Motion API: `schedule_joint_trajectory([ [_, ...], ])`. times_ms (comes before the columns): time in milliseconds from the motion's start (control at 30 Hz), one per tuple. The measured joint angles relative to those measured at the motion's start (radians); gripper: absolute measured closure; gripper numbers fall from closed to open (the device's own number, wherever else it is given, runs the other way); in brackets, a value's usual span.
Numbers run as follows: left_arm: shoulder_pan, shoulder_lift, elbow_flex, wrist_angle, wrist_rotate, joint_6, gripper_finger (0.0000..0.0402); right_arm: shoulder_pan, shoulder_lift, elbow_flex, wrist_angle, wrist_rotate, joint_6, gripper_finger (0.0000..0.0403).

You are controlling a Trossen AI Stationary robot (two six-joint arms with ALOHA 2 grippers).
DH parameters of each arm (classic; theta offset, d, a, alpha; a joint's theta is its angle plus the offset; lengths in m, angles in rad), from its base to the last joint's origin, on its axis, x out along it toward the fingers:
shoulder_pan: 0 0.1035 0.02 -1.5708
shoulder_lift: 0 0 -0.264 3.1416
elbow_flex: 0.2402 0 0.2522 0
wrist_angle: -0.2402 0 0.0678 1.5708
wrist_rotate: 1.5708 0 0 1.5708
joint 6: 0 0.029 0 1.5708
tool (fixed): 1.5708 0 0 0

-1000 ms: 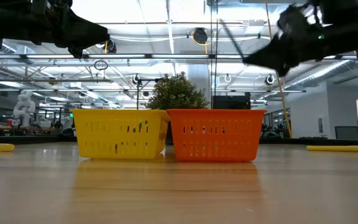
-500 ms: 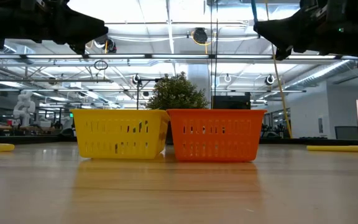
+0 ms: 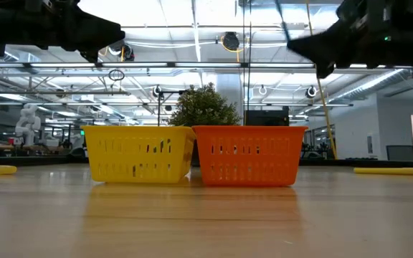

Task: Sort pens & pencils
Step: Put the top blue pencil into the yellow bin

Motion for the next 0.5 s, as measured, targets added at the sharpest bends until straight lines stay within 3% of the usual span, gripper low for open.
schedule_joint_trajectory([
  [100, 0.0, 0.0, 0.0, 0.013, 0.0, 0.001, 0.0286, 0.008, 0.057, 0.082, -0.177, 0.048, 0.017, 0.0403],
  [300, 0.0, 0.0, 0.0, 0.023, -0.001, 0.002, 0.0286, 0.034, 0.23, 0.32, -0.524, 0.04, 0.116, 0.0403],
  [500, 0.0, 0.0, 0.0, 0.023, -0.001, 0.002, 0.0286, 0.097, 0.367, 0.511, -0.813, -0.089, 0.293, 0.0403],
])
